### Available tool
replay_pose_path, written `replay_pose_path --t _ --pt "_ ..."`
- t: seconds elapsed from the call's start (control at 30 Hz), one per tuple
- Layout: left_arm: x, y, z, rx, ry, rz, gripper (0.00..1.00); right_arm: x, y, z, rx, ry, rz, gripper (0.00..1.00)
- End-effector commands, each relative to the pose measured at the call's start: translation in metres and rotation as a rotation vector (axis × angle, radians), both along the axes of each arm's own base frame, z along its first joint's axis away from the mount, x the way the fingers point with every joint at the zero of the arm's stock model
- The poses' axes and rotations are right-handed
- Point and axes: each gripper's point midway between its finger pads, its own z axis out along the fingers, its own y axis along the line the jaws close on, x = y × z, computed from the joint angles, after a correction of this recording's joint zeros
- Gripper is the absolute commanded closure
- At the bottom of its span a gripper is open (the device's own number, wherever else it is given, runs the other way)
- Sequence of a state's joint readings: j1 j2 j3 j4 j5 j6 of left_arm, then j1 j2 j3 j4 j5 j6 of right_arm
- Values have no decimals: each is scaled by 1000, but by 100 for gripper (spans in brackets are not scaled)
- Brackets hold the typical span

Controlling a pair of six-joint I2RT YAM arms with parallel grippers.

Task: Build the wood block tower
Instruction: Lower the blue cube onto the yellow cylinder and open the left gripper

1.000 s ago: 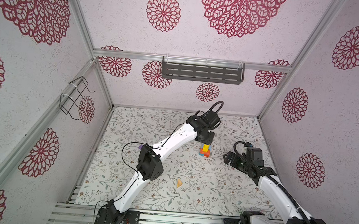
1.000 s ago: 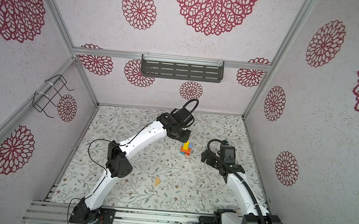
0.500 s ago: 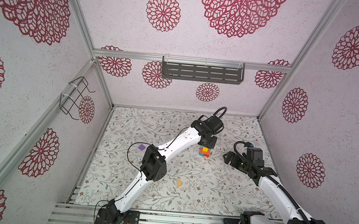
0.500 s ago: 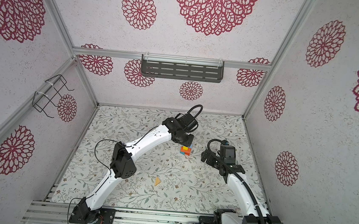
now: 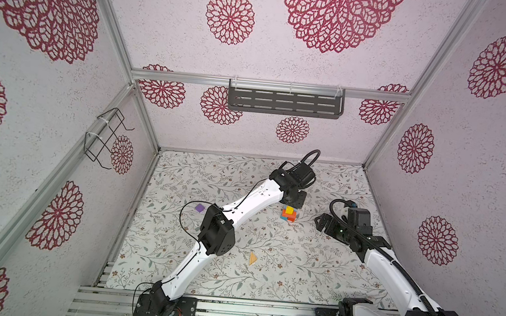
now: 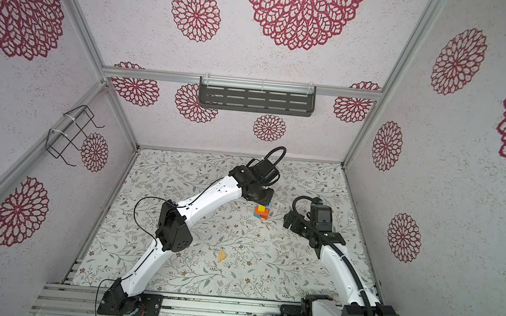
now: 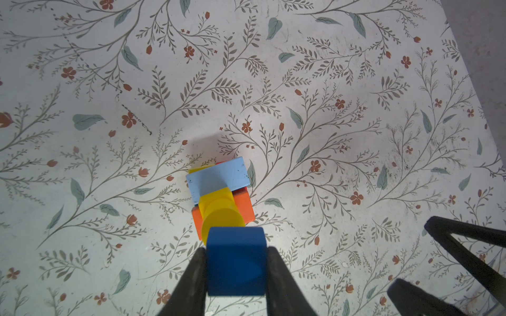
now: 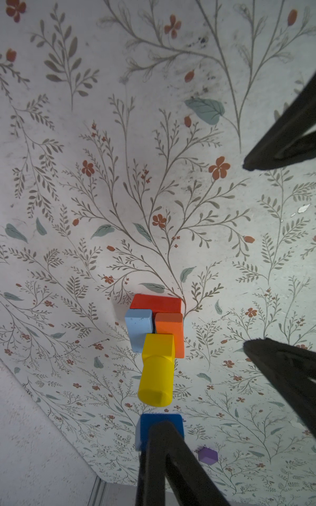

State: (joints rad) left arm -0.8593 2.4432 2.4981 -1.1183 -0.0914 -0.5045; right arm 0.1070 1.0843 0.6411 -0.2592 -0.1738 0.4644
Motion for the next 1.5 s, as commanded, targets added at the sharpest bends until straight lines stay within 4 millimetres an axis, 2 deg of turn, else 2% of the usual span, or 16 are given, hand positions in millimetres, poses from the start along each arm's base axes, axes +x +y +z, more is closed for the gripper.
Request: replay_pose_path --t 0.0,0.57,1.03,1.47 --pt "10 -3 -3 -7 -22 4 66 1 0 6 14 -26 0 1" --pt "14 1 -13 3 -8 12 66 2 0 3 12 -28 1 1" --pt "16 0 -14 -9 -6 13 64 2 0 1 11 -26 2 1" --pt "16 -3 -13 -19 -4 9 53 1 0 1 9 -27 2 1"
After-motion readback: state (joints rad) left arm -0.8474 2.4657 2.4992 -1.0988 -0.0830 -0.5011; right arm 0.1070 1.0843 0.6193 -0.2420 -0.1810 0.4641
